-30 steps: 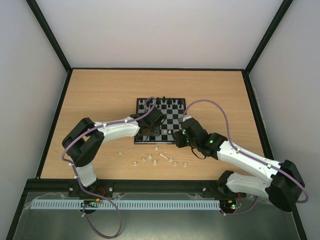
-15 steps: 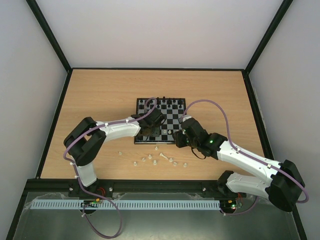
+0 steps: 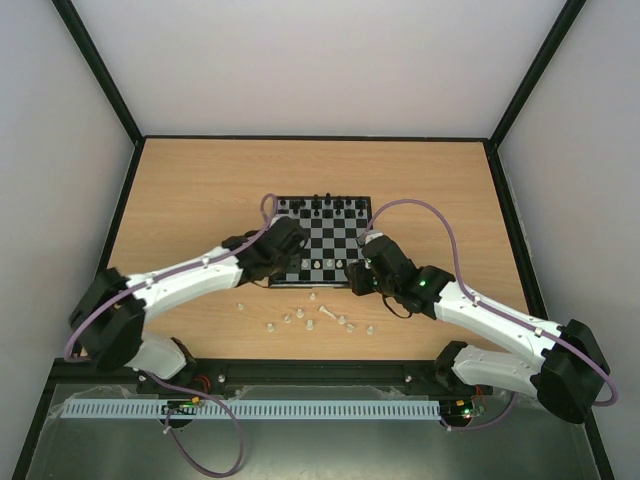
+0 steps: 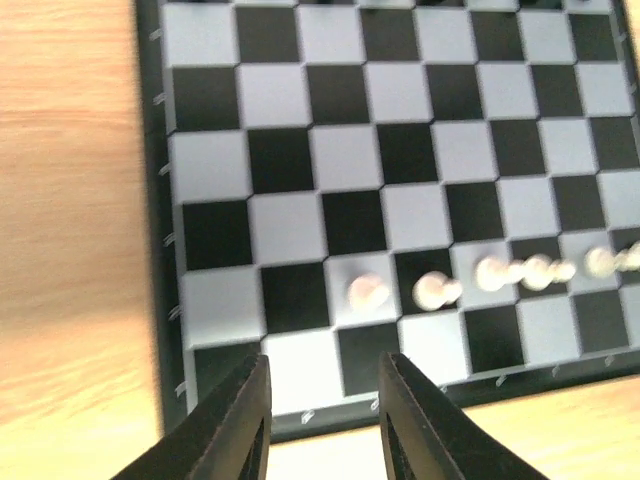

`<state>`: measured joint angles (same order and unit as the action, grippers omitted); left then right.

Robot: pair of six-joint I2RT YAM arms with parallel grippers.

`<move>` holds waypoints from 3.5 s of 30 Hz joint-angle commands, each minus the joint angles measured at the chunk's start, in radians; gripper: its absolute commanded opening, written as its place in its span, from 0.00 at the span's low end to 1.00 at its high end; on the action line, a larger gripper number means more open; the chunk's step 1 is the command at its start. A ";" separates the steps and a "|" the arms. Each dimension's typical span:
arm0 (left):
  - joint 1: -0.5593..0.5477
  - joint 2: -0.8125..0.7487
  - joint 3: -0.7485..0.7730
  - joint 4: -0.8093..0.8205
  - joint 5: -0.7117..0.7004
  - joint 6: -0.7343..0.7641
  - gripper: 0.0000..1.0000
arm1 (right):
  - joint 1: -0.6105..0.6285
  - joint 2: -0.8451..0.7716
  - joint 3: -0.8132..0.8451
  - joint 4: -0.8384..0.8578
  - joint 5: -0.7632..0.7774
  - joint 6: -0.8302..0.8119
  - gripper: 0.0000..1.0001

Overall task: Set up the chess pieces on the board
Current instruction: Place the chess piece on the chessboard, then pick up the chess piece at the center of the board, then place the chess piece on the chessboard.

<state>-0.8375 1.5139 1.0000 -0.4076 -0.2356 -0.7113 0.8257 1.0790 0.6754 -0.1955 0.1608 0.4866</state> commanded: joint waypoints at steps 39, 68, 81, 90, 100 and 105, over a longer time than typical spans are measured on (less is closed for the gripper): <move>0.008 -0.386 -0.521 -0.120 -0.080 -0.271 0.30 | -0.003 -0.005 -0.022 0.011 -0.065 0.000 0.45; -0.012 -0.295 -0.253 -0.191 -0.117 -0.162 0.04 | -0.003 -0.004 -0.022 0.010 -0.055 0.000 0.45; -0.011 0.038 0.002 -0.050 -0.066 -0.017 0.05 | -0.003 0.003 -0.020 0.004 -0.027 0.003 0.45; -0.009 0.172 0.079 -0.027 -0.053 0.015 0.09 | -0.002 0.004 -0.020 0.002 -0.026 0.003 0.45; -0.002 0.227 0.088 -0.012 -0.045 0.016 0.10 | -0.003 -0.001 -0.021 0.002 -0.032 0.003 0.45; 0.005 0.238 0.090 -0.010 -0.049 0.019 0.10 | -0.003 -0.004 -0.021 0.001 -0.036 0.001 0.45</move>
<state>-0.8410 1.7359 1.0626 -0.4191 -0.2802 -0.7017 0.8249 1.0790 0.6640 -0.1810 0.1200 0.4862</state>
